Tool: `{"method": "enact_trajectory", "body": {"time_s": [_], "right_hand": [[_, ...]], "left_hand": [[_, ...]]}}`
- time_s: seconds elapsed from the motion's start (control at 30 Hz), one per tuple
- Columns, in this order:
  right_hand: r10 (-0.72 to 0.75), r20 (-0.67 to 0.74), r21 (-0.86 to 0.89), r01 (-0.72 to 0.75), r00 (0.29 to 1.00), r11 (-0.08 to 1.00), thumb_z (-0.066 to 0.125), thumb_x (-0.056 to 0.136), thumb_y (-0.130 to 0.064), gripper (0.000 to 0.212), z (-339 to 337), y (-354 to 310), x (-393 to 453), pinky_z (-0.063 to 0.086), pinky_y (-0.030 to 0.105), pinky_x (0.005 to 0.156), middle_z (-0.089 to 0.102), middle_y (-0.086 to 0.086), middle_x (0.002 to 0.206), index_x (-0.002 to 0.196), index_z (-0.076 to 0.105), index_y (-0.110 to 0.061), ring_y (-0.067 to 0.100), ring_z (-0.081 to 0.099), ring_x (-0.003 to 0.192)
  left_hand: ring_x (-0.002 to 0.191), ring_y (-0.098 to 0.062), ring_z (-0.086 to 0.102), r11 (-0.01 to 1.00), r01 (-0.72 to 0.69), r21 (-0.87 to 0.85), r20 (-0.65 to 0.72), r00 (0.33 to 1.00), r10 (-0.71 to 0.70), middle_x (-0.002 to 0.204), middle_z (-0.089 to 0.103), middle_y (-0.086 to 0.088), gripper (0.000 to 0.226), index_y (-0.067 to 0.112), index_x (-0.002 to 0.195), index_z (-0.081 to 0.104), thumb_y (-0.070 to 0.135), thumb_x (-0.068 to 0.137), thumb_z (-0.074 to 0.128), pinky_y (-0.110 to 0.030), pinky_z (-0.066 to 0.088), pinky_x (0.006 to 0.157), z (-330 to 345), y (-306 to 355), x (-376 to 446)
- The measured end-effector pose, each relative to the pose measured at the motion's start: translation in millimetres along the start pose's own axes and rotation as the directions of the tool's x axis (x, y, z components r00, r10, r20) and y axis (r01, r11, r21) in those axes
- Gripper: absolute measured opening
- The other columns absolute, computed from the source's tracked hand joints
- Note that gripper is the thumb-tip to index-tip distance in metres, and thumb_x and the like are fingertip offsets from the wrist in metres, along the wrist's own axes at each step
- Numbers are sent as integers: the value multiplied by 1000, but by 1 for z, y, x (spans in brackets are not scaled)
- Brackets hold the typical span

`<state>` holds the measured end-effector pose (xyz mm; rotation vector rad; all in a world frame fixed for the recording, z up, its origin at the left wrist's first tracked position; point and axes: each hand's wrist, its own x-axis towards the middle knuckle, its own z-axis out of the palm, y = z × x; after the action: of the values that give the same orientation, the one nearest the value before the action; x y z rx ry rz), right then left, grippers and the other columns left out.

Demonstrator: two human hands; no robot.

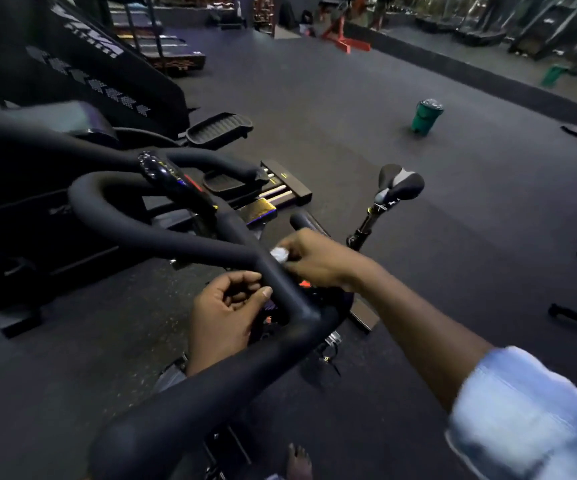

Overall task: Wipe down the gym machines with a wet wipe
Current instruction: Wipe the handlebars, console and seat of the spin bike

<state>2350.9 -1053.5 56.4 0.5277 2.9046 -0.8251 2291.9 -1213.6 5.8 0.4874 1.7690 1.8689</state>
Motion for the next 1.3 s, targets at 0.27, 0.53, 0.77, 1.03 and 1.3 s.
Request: {"method": "enact_trajectory", "body": {"time_s": [0.27, 0.53, 0.77, 1.03, 1.3], "right_hand": [[-146, -89, -358, 106, 985, 928, 58, 81, -11, 11, 10, 3, -64, 46, 33, 66, 62, -2, 83, 76, 56, -21, 20, 62, 82], [-65, -466, -272, -73, 882, 959, 39, 87, -27, 34, 15, 43, -87, 44, 25, 58, 59, 3, 81, 90, 71, -17, 24, 59, 68], [-31, -490, -218, -88, 871, 972, 55, 68, -7, 8, -10, 92, 4, 35, 33, 57, 58, 13, 69, 69, 64, -6, 34, 60, 64], [-265, -521, -111, 243, 812, 964, 57, 88, -17, 25, 12, 86, -52, 48, 30, 69, 57, 4, 92, 108, 74, -15, 21, 58, 82], [-307, -478, -116, 287, 823, 951, 58, 84, -23, 20, -8, 93, -23, 50, 33, 66, 61, 6, 84, 96, 73, -19, 27, 62, 77]], "left_hand": [[67, -2, 63, 1000, 8, 5, -10, 1000, -8, 78, 68, -2, 22, 11, 90, 68, -6, 77, 75, -13, 51, 63, -3, -4, 2], [79, -21, 62, 309, -809, 500, 570, 576, 586, 89, 65, 1, 16, 14, 94, 72, 20, 88, 59, -35, 52, 69, -8, 13, 19], [86, -23, 65, 121, -947, 299, 950, 307, 53, 98, 65, 3, 21, 24, 96, 70, 33, 90, 52, -39, 54, 70, 25, 62, 58], [84, -19, 63, 156, -896, 415, 907, 421, 3, 90, 67, 6, 15, 24, 88, 69, 38, 85, 64, -35, 50, 71, 44, 64, 71], [105, -24, 57, 37, -683, 730, 675, 727, 125, 110, 60, -5, 37, 13, 110, 60, 37, 84, 69, -33, 42, 83, 56, 53, 99]]}}
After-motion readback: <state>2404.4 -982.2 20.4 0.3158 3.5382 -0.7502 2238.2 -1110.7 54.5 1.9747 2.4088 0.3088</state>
